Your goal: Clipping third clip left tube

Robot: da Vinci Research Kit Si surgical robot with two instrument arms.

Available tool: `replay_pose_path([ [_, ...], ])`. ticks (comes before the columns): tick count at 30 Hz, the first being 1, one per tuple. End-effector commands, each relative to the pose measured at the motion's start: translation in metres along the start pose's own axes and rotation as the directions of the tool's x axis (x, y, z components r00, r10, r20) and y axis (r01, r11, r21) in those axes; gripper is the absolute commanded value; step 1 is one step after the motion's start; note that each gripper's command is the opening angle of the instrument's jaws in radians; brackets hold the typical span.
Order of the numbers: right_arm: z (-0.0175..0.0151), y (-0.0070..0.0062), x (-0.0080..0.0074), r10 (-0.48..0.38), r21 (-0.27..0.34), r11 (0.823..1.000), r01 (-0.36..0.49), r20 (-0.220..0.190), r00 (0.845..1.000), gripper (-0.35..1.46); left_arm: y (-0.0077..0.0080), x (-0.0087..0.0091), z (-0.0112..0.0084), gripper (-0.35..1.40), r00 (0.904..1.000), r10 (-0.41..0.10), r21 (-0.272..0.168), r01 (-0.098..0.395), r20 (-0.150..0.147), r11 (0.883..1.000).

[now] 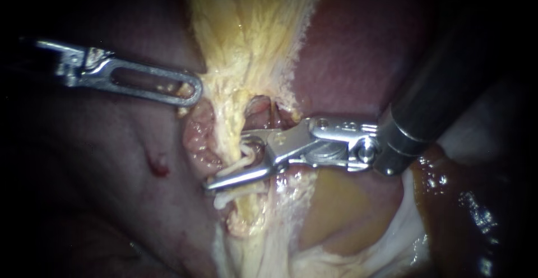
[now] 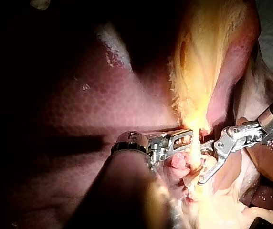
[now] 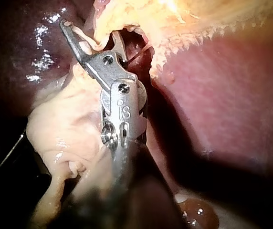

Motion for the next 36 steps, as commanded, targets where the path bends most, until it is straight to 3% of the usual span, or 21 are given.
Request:
replay_pose_path([
  [1, 0.0001, -0.0001, 0.0, 0.004, 0.005, 1.0, -0.004, 0.0, 1.0, 0.5, 0.0, 0.0, 0.0, -0.35, 1.0, 0.0, 0.001, 0.0, -0.001, 1.0],
  [13, 0.0003, 0.0002, 0.0001, 0.062, 0.047, 0.997, -0.06, -0.042, 0.997, 0.49, 0.0001, -0.0001, 0.0002, -0.35, 1.0, 0.0, 0.001, 0.0, -0.001, 1.0],
  [17, 0.0002, 0.0003, 0.0004, 0.096, 0.07, 0.993, -0.091, -0.073, 0.993, 0.49, 0.0002, -0.0001, 0.0002, -0.35, 1.0, 0.001, 0.001, -0.001, -0.001, 1.0],
  [29, 0.0003, 0.0005, 0.001, 0.132, 0.081, 0.989, -0.123, -0.12, 0.984, 0.49, 0.0003, -0.0001, 0.0002, -0.35, 1.0, 0.001, 0.001, -0.001, -0.001, 1.0],
  [36, 0.0002, 0.0, 0.0013, 0.15, 0.102, 0.985, -0.136, -0.142, 0.978, 0.49, 0.0004, -0.0001, 0.0001, -0.35, 1.0, 0.001, 0.002, -0.001, -0.002, 1.0],
])
